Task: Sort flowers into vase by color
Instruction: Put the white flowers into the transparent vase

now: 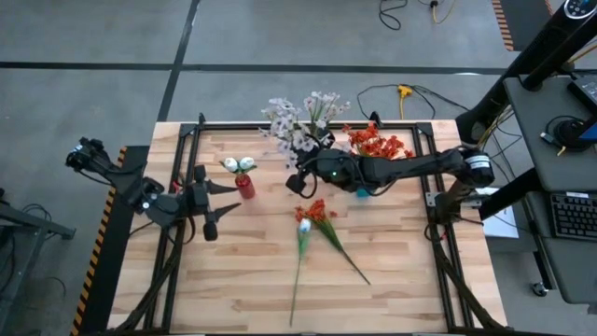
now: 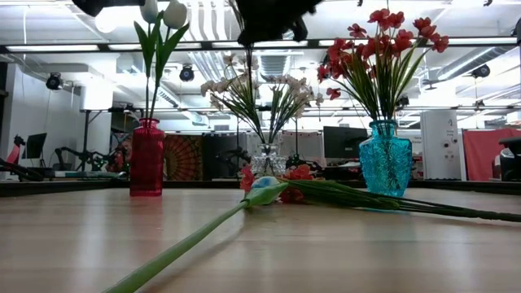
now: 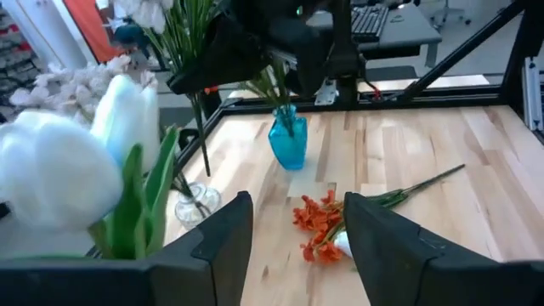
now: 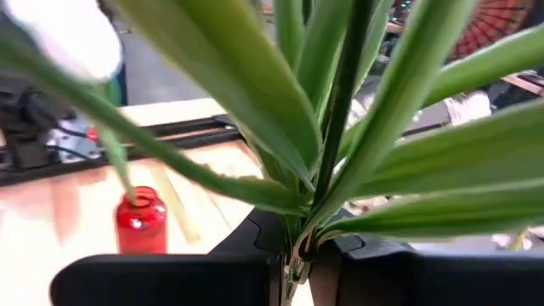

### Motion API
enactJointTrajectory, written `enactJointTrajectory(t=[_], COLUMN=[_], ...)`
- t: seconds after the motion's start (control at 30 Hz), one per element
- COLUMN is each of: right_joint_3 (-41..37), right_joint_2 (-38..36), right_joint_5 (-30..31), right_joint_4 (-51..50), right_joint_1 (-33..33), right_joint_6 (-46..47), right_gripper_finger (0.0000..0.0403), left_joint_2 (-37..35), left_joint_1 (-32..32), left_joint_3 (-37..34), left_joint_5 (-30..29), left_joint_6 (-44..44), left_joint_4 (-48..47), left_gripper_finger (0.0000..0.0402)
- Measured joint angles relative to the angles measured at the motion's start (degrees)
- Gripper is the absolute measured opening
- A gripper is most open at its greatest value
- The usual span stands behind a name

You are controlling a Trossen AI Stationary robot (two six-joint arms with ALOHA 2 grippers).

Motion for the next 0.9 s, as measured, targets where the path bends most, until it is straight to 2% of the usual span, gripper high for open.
enactJointTrajectory(t=[0.23, 0.67, 0.9], right_joint_3=[-6.3, -7.2, -9.5], right_joint_2=[-0.4, -0.6, -0.6], right_joint_5=[0.7, 2.3, 2.0], right_joint_4=[3.0, 4.1, 9.7], right_joint_1=[-3.9, -7.0, -7.4], right_joint_6=[2.1, 3.1, 3.2], right_gripper_finger=[0.0018, 0.0018, 0.0018], left_joint_2=[-1.1, -1.8, -1.8], left_joint_1=[0.0, 0.0, 0.0], left_joint_3=[-1.0, -1.0, -1.0], left_joint_5=[0.0, -0.1, -0.2], left_joint_6=[-0.8, -0.5, 0.2], left_joint_4=[-1.1, -1.5, -1.5], left_gripper_finger=[0.0160, 0.0159, 0.0159])
